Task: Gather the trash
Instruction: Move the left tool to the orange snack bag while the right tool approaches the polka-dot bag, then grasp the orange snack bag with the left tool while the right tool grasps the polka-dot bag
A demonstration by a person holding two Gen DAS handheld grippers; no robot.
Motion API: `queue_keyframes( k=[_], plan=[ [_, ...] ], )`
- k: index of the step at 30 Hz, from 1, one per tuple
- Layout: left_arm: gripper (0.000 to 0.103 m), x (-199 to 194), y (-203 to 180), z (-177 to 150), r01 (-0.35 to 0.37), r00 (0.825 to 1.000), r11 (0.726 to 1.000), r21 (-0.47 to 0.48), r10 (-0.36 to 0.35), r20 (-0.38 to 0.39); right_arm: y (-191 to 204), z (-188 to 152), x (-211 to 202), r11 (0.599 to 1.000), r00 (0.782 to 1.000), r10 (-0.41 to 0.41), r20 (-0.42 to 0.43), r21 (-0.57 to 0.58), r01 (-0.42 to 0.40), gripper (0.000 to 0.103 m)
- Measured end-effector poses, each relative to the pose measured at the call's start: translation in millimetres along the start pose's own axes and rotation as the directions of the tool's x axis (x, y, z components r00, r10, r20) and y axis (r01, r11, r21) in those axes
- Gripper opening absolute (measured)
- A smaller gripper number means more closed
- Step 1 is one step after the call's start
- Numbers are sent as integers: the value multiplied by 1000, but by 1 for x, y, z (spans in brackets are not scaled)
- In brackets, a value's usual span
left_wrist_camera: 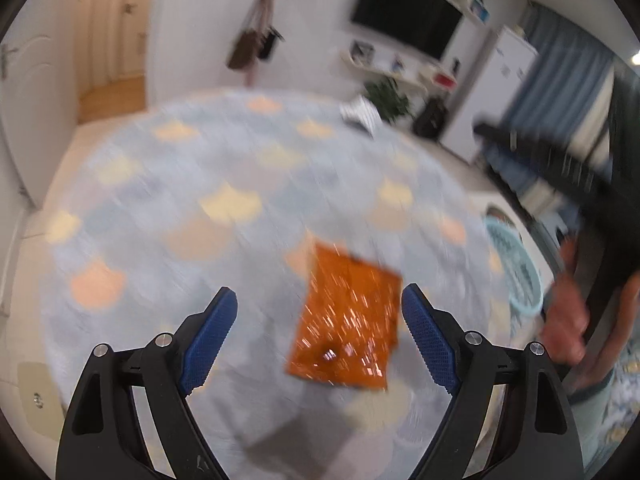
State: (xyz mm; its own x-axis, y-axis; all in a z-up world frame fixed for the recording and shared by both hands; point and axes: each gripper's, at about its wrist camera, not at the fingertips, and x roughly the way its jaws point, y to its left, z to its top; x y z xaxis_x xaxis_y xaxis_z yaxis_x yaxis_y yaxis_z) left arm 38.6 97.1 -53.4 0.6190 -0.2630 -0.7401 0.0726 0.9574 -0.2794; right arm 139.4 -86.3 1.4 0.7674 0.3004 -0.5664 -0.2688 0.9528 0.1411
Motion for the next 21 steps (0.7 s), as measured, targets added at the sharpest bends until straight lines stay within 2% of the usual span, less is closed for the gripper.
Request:
queue_keyframes(
  k=[5,8,10,16,19,21],
  plan=[
    [82,38,-17,-14,-12,996,997,76,19,-91,-33,-4,11,995,998,13,-55,104,-8,60],
    [84,45,-21,-18,-27,993,994,104,38,-108,-52,1,28,979,990,89,-111,192,-67,60],
    [85,46,-24,-19,-38,993,990,133,53,-110,-58,3,35,974,988,98,-123,217,-70,60],
    [87,57,-36,-20,-85,989,976,199,107,-101,-49,6,62,978,979,89,-181,205,-51,60],
    [87,64,-47,-22,-151,981,952,268,178,-80,-41,8,73,985,976,62,-209,170,-26,60],
    [77,63,-49,-22,-147,983,948,282,172,-66,-38,9,79,986,973,69,-218,162,-33,60]
  ],
)
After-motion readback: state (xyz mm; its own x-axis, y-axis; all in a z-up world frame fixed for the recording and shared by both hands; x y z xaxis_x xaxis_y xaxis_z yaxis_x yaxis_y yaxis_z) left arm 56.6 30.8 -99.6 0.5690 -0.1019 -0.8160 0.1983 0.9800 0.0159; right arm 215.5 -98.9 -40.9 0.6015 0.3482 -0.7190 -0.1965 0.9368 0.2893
